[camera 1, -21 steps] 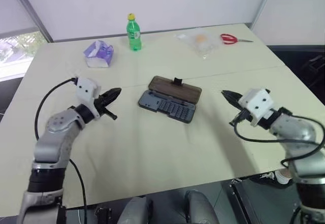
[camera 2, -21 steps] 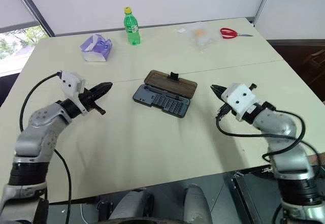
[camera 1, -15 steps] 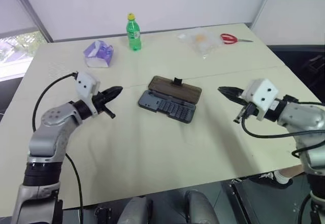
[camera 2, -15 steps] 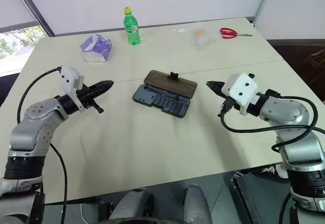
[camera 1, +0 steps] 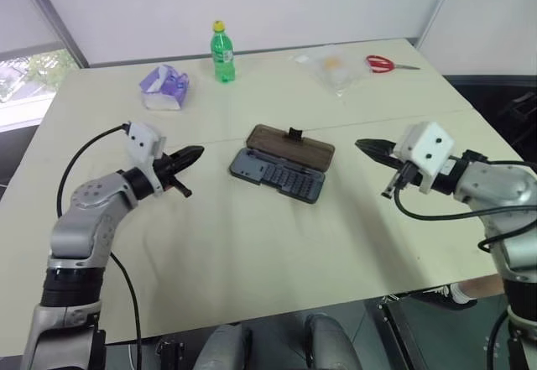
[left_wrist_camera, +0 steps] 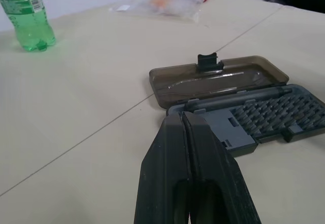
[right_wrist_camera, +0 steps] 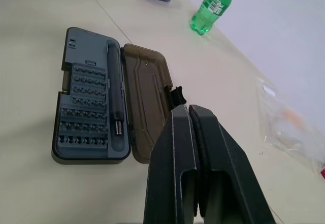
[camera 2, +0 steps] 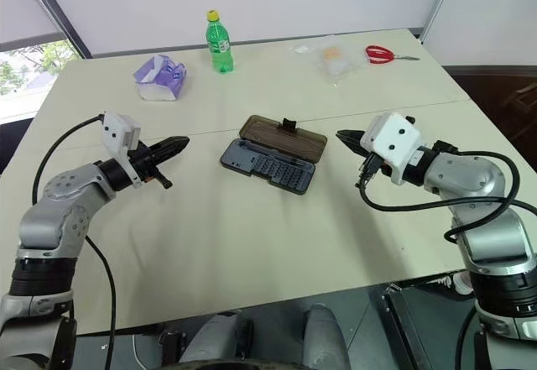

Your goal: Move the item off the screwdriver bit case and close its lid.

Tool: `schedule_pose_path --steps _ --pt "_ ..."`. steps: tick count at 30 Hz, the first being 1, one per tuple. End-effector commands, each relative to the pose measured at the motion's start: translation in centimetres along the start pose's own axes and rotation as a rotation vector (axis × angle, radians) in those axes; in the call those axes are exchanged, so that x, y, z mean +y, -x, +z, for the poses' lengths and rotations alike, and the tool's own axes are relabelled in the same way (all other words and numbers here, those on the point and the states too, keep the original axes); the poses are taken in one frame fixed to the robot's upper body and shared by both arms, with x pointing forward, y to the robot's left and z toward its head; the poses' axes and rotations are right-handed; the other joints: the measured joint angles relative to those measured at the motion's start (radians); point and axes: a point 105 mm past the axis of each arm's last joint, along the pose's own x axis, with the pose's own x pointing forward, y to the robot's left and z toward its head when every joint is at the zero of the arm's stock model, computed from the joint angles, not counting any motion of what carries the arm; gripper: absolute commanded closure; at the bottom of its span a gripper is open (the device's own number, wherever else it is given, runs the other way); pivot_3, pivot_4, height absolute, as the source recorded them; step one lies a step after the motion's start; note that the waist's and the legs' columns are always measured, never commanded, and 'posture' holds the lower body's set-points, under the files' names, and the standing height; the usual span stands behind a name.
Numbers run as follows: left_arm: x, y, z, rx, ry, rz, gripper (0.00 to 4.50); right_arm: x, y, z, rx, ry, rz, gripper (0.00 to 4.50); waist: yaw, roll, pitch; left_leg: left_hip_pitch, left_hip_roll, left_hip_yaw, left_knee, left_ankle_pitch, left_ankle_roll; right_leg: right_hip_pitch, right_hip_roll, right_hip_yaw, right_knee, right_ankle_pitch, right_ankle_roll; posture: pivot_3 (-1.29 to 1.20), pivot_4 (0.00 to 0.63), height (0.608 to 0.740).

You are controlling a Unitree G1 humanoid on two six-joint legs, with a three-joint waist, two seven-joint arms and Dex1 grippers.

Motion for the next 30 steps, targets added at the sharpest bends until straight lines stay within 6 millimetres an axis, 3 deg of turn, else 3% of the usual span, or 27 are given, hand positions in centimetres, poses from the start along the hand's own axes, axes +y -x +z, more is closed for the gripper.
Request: schedule_pose_path --steps 1,25,28,30 --pt "0.4 0.2 1.9 -0.055 -0.025 0.007 4.5 -0.1 0.0 1.4 -0.043 0.036 -0.007 4.47 0.0 0.0 0.0 0.0 0.0 0.0 0.0 0.0 0.0 0.0 0.0 0.0 0.0 0.0 0.0 0.0 0.15 0.74" --pt "-0.3 -0.4 1.9 -0.049 -0.025 0.007 4.5 0.2 -0.8 1.1 -0.042 0.019 -0.027 4.47 0.0 0.0 0.0 0.0 0.0 0.0 0.0 0.0 0.0 0.0 0.0 0.0 0.0 0.0 0.0 0.0 0.15 0.74" --pt "-0.2 -0.4 1.9 -0.048 -0.024 0.01 4.5 -0.4 -1.3 0.5 -0.024 -0.005 -0.056 3.62 0.0 0.0 0.0 0.0 0.0 0.0 0.0 0.0 0.0 0.0 0.0 0.0 0.0 0.0 0.0 0.0 0.15 0.74" --pt "-0.2 -0.4 1.9 -0.048 -0.023 0.01 4.5 -0.6 -1.6 0.1 -0.01 -0.022 -0.063 2.65 0.0 0.0 0.0 0.0 0.0 0.0 0.0 0.0 0.0 0.0 0.0 0.0 0.0 0.0 0.0 0.0 0.15 0.74"
